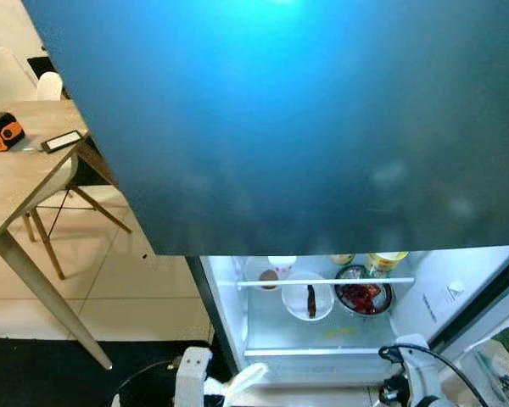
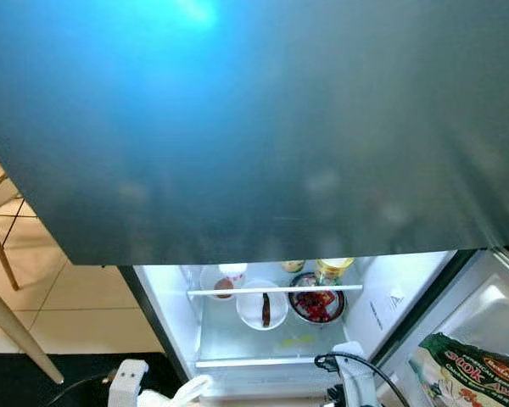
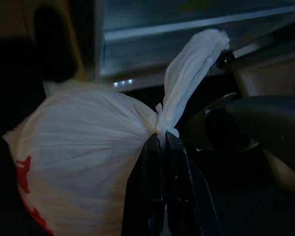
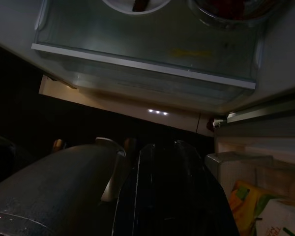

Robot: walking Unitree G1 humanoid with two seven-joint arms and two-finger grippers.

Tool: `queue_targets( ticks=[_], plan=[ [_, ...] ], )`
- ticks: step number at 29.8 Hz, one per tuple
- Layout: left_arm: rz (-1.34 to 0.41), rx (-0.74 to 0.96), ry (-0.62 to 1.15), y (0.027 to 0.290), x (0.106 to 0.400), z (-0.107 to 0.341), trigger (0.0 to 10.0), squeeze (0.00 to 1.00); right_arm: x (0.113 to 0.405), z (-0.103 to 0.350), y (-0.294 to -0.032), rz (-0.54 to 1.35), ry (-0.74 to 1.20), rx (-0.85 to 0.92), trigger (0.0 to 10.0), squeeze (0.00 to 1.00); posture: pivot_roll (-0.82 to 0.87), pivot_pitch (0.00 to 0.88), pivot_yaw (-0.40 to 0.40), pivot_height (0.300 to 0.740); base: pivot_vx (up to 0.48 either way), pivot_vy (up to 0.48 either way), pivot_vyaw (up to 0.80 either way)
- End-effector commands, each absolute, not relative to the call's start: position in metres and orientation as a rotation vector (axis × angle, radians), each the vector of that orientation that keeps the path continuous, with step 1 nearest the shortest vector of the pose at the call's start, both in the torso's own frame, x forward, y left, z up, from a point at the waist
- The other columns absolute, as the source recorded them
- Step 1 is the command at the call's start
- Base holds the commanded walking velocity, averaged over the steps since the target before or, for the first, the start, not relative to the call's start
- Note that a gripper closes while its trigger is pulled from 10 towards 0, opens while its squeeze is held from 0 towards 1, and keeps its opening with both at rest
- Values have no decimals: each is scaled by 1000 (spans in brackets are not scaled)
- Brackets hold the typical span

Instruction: Restocking fridge

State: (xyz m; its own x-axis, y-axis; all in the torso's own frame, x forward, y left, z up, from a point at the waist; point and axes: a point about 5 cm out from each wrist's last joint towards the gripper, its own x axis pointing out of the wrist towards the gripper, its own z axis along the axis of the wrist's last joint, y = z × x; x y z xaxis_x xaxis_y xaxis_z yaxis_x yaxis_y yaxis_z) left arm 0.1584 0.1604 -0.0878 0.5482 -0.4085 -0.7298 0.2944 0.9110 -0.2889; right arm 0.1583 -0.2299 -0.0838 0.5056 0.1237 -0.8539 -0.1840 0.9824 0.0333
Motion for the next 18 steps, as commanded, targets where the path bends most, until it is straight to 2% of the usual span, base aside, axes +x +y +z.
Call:
queue_targets(
  ticks=[1, 3, 5, 6, 8, 14, 18],
  plan=[
    [-506, -66, 824, 158, 174, -79, 10000, 0, 168, -81, -225, 213, 992, -81, 10000, 0, -54, 0, 22, 740, 0, 0, 0],
    [-564, -41, 786, 153, 181, -74, 10000, 0, 171, -79, -224, 215, 980, -85, 10000, 0, -54, 0, 23, 740, 0, 0, 0],
    [-692, 65, 738, 142, 187, -68, 10000, 0, 176, -77, -223, 218, 969, -94, 10000, 0, -53, 1, 22, 740, 0, 0, 0],
    [-692, 65, 738, 142, 187, -68, 10000, 0, 176, -77, -223, 218, 969, -94, 10000, 0, -53, 1, 22, 740, 0, 0, 0],
    [-822, 143, 648, 126, 200, -57, 10000, 0, 182, -75, -222, 220, 955, -105, 10000, 0, -53, 1, 22, 740, 0, 0, 0],
    [-929, 137, 523, 105, 219, -39, 10000, 0, 187, -73, -223, 212, 949, -133, 10000, 0, -53, 1, 22, 740, 0, 0, 0],
    [-982, 194, 487, 99, 222, -35, 10000, 0, 192, -70, -224, 213, 932, -136, 10000, 0, -53, 5, 23, 740, 0, 0, 0]
  ],
)
